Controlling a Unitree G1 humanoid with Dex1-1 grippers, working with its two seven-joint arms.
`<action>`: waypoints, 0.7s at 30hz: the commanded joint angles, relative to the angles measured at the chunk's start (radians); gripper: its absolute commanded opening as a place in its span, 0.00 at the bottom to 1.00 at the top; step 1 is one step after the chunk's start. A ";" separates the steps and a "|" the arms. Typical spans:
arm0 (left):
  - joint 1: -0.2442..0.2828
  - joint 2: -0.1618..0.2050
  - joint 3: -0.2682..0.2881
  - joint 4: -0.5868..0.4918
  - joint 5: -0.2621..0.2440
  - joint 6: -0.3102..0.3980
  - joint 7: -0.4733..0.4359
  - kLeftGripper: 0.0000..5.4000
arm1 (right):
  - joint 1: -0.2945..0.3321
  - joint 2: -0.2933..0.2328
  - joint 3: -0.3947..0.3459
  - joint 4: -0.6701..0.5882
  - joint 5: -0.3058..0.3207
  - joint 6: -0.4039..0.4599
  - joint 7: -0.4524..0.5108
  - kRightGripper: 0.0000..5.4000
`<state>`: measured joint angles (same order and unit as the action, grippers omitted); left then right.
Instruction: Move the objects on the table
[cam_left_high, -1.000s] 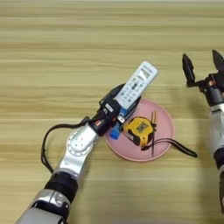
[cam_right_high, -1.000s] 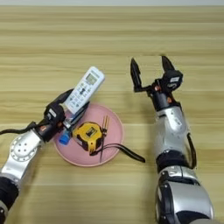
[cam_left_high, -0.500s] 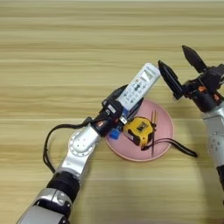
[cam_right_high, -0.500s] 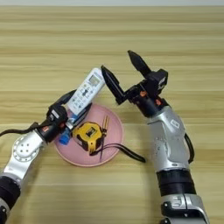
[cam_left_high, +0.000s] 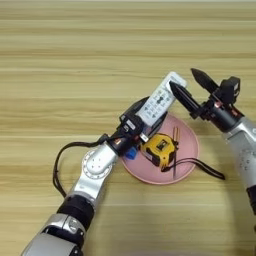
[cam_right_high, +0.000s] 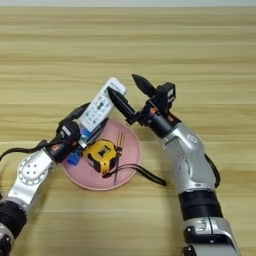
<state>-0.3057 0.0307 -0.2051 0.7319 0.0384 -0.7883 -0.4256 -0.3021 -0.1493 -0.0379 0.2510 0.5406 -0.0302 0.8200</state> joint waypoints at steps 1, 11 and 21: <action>-0.028 -0.002 -0.003 0.018 0.016 -0.011 0.006 0.53 | -0.009 0.006 0.040 0.017 -0.048 0.023 0.007 1.00; -0.041 -0.006 -0.005 0.044 0.022 -0.024 0.016 0.53 | -0.025 0.027 0.043 0.071 -0.074 0.017 0.026 0.78; -0.048 -0.007 -0.006 0.064 0.032 -0.035 0.022 0.53 | -0.025 0.036 0.038 0.075 -0.080 0.005 0.029 0.55</action>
<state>-0.3333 0.0245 -0.2095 0.7875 0.0601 -0.8131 -0.4101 -0.3073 -0.1165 0.0051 0.3196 0.4691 -0.0139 0.8388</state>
